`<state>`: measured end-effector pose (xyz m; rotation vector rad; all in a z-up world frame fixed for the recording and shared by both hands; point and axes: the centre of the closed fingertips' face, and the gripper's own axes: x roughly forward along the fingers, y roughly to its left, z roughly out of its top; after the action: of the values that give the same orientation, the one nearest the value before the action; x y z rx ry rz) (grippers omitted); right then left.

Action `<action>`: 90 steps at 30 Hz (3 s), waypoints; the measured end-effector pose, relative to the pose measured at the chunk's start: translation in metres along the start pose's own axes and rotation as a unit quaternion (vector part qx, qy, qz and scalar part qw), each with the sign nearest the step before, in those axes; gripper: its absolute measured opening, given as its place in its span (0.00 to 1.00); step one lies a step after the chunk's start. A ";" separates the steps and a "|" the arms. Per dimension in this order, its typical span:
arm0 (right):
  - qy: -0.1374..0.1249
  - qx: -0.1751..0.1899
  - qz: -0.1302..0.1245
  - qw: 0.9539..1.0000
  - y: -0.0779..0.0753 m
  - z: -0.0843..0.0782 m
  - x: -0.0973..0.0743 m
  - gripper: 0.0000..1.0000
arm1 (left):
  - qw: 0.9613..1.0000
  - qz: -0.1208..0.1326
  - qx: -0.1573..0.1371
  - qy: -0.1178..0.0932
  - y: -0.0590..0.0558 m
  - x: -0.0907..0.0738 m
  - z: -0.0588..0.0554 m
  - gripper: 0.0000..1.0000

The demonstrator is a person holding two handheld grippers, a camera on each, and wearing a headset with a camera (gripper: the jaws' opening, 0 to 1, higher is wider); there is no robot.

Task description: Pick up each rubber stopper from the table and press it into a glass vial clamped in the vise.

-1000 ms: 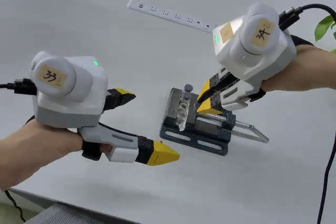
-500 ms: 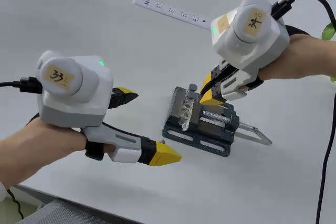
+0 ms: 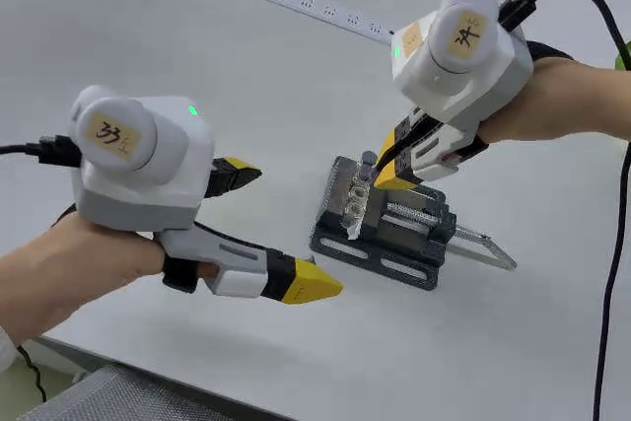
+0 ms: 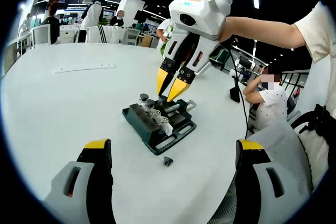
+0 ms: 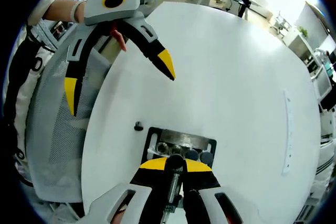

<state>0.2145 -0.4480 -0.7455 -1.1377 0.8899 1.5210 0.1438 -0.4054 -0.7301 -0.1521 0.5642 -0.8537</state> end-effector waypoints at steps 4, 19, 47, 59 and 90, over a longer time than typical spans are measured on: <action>0.001 0.001 0.003 1.000 0.000 0.001 0.003 0.06 | 1.000 0.001 0.012 0.006 0.001 0.000 -0.003 0.99; 0.007 -0.001 0.010 1.000 0.000 0.003 0.011 0.06 | 1.000 0.002 0.019 0.015 0.001 -0.001 -0.008 0.99; 0.019 -0.017 0.011 1.000 -0.001 0.003 0.020 0.06 | 1.000 0.002 -0.003 0.013 0.002 -0.004 -0.016 0.98; 0.018 -0.015 0.011 1.000 -0.002 0.004 0.021 0.06 | 1.000 0.000 -0.003 0.013 0.002 -0.003 -0.016 0.98; 0.025 0.045 -0.032 0.998 -0.004 0.002 0.024 0.04 | 1.000 -0.002 -0.006 0.012 0.001 0.000 -0.017 0.97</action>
<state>0.2164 -0.4385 -0.7675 -1.1330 0.9376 1.3928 0.1361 -0.4031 -0.7446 -0.1530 0.5923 -0.8574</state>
